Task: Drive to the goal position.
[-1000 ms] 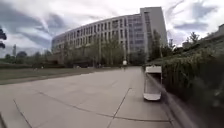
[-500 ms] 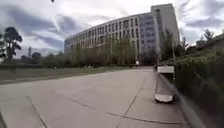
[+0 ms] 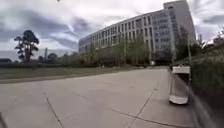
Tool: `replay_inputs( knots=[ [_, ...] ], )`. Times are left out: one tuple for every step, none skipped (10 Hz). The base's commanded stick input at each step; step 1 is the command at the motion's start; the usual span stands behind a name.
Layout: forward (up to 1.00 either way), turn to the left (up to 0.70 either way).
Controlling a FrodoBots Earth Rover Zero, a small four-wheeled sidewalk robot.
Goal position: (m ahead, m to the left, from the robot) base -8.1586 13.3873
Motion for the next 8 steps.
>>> replay_inputs(
  knots=[
    [0.00, 0.70],
    [0.00, 0.70],
    [0.00, 0.70],
    [0.00, 0.70],
    [0.00, 0.70],
    [0.00, 0.70],
    [0.00, 0.70],
    [0.00, 0.70]
  ],
)
